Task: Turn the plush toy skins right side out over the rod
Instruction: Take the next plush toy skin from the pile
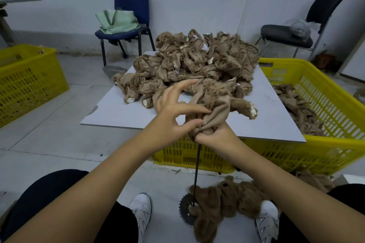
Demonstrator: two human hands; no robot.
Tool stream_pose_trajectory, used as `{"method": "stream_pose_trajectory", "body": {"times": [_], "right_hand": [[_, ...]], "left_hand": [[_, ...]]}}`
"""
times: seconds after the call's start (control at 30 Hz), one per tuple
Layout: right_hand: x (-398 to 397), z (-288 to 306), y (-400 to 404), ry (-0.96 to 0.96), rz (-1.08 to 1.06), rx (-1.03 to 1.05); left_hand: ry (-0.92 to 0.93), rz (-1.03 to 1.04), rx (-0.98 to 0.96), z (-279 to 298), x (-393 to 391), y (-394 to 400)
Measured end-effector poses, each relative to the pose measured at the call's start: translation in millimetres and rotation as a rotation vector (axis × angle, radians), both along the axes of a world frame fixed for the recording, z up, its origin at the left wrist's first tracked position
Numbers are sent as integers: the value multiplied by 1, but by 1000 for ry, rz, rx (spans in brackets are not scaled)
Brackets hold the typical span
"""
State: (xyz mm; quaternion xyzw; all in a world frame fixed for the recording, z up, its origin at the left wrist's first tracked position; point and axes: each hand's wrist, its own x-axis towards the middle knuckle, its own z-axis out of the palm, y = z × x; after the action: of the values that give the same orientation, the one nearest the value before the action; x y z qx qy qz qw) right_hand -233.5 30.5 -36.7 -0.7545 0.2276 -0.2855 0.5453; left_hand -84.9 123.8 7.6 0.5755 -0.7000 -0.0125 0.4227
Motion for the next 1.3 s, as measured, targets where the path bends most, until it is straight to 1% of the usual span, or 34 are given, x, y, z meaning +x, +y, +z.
{"method": "stream_pose_trajectory", "body": {"times": [0.1, 0.17, 0.2, 0.27, 0.37, 0.5, 0.53, 0.63, 0.77, 0.9, 1.03, 1.23, 1.3], "right_hand": [[0, -1, -2, 4, -24, 21], [2, 2, -1, -44, -8, 25], [3, 3, 0, -87, 9, 39], [2, 5, 4, -128, 25, 63], [1, 6, 4, -101, 44, 34], [-1, 5, 1, -88, 70, 67], [-1, 4, 0, -91, 73, 68], [-1, 5, 1, -76, 85, 35], [-1, 8, -1, -30, 73, -16], [1, 7, -1, -45, 60, -26], [-4, 11, 2, 80, 26, -33], [-16, 20, 8, -40, 58, 278], [-17, 24, 10, -82, 25, 369]], "left_hand": [[212, -122, 170, -4, -3, 0], [300, -141, 188, -11, -11, -2], [319, -118, 157, -14, -13, -4], [316, -75, 59, -15, -15, -5], [344, -53, -21, -9, -9, -3], [203, 47, -100, -9, -3, -2], [192, 61, -78, -10, -3, -3], [264, 17, 43, -4, -2, -1], [339, -29, 137, 0, -4, 1], [356, 28, 121, -1, -12, 1], [354, 64, 120, -2, -15, 0], [372, 91, 111, -8, -21, -4], [373, 87, 101, -9, -21, -4]]}}
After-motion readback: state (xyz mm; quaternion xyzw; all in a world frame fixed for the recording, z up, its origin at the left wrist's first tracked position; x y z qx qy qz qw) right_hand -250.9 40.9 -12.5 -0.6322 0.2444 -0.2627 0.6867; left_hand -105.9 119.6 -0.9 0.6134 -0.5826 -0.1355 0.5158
